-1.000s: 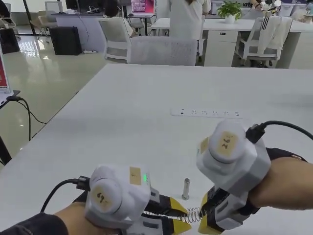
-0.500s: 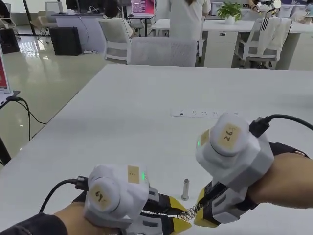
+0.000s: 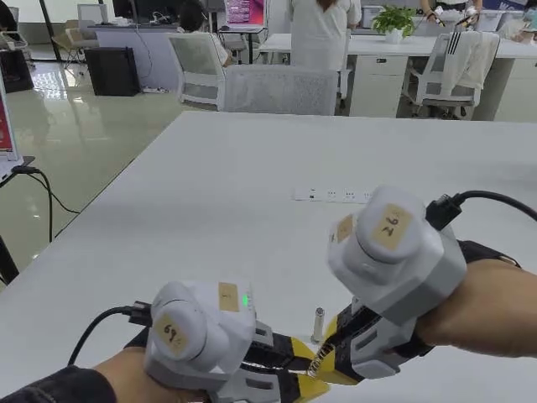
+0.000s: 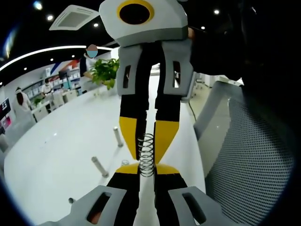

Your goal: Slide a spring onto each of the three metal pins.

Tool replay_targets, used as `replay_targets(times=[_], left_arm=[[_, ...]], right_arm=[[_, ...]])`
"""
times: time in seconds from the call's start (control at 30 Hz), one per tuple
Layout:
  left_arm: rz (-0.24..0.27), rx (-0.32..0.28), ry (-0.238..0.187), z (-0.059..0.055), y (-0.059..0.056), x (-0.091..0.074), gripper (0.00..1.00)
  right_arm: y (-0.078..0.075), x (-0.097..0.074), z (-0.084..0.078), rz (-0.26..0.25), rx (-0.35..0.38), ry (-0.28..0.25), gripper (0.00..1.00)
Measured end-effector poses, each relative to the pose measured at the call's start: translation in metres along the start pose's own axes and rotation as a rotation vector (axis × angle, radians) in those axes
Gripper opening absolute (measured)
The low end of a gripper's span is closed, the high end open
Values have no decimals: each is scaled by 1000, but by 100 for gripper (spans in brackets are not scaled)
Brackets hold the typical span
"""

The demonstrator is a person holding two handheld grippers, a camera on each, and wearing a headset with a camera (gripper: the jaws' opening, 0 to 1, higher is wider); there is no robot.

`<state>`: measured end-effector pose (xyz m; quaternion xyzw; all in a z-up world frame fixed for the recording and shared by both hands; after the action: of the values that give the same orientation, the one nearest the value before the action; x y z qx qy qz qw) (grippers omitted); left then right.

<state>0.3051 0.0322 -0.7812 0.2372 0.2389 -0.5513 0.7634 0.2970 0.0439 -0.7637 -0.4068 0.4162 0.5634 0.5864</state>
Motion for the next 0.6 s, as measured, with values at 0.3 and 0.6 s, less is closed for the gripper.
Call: replay_targets(times=[0.3,0.6], left_arm=[[-5,-7,-5,1,-1,1,3],[-4,-12,-8,0,0,3,3]], right_arm=[[0,0,6,-4,-19,2,8],[-2,2,5,0,-12,3,8]])
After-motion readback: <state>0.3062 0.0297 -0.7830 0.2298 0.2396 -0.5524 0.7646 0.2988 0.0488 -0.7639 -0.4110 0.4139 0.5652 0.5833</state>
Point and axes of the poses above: the centre of the closed fingertips' face, and the gripper's own axes: x roughly forward along the fingers, y roughly to its left, z roughly out of its top, the point moved 1 cm from there along -x, roughly backward along the fingers, and after that the axes turned 12 degrees about y, right-handed, at the moved point
